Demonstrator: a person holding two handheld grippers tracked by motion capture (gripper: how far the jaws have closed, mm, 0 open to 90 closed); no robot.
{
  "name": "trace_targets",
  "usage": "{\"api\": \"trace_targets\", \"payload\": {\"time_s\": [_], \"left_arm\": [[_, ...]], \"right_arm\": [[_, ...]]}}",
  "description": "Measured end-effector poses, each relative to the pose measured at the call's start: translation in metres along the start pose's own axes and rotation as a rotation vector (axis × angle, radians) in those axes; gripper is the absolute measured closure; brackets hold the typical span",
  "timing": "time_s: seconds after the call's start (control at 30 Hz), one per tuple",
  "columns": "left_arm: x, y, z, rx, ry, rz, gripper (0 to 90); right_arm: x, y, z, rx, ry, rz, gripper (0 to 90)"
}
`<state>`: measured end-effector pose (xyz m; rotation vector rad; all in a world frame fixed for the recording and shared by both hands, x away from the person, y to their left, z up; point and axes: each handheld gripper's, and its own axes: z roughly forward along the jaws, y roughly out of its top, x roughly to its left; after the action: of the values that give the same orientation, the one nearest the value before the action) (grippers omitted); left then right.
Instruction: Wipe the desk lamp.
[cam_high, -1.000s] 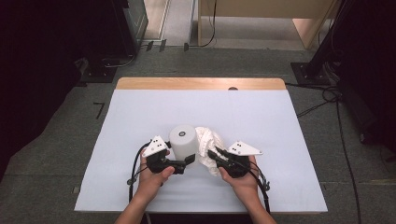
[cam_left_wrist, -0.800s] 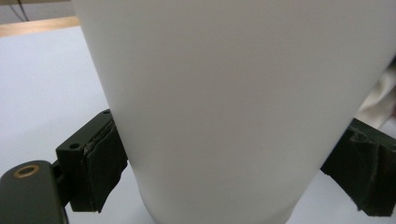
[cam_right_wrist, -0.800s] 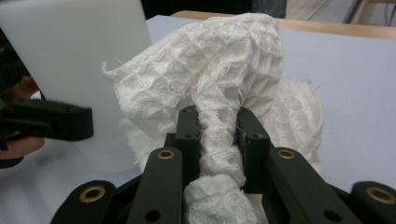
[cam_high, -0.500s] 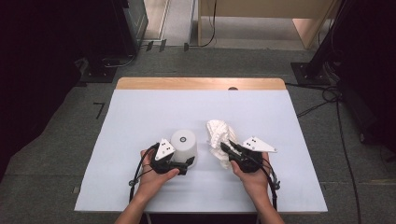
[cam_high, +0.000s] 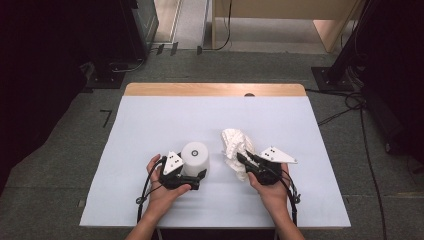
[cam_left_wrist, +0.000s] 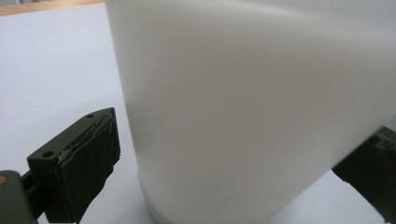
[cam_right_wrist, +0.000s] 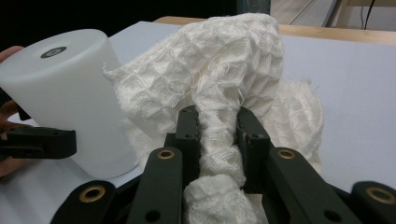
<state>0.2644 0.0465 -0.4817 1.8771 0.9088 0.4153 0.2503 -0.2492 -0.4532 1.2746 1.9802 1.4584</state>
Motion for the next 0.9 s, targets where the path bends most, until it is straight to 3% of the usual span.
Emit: {"api": "trace_targets", "payload": {"time_s": [0.13,0.23,0.3,0.33,0.37,0.43,0.5,0.67,0.73,0.87,0.9], "left_arm": [[-0.007,0.004,-0.003,-0.03,0.036,-0.015,0.0],[-0.022,0.012,-0.004,-0.044,0.172,-0.062,0.0],[-0.029,0.014,-0.003,-0.057,0.223,-0.059,0.0],[-0.029,0.014,-0.003,-0.057,0.223,-0.059,0.0],[-0.034,0.016,-0.001,-0.059,0.26,-0.054,0.0],[-0.036,0.016,0.0,-0.064,0.26,-0.04,6.6],[-0.036,0.015,0.0,-0.066,0.26,-0.033,7.6],[-0.024,0.015,-0.004,-0.07,0.189,-0.006,8.2],[-0.018,0.016,-0.007,-0.086,0.126,-0.003,8.3],[-0.008,0.024,-0.013,-0.114,-0.041,-0.015,8.4],[-0.008,0.024,-0.013,-0.114,-0.041,-0.015,8.4]], "right_arm": [[-0.001,0.0,0.0,-0.003,0.0,0.003,74.5],[-0.001,0.0,-0.001,-0.007,0.0,0.005,74.5],[-0.002,0.001,0.0,-0.009,0.0,0.007,74.4],[-0.002,0.001,0.0,-0.009,0.0,0.007,74.4],[-0.001,0.001,0.0,-0.008,0.001,0.008,74.4],[0.0,0.001,0.0,-0.007,0.001,0.005,74.4],[0.0,0.0,0.0,-0.008,0.001,0.006,74.4],[0.004,0.002,-0.001,-0.014,0.013,0.002,74.5],[0.008,0.005,-0.004,-0.03,0.034,-0.002,74.5],[0.019,0.017,-0.015,-0.092,0.09,-0.032,74.5],[0.022,0.021,-0.018,-0.11,0.104,-0.039,74.5]]}}
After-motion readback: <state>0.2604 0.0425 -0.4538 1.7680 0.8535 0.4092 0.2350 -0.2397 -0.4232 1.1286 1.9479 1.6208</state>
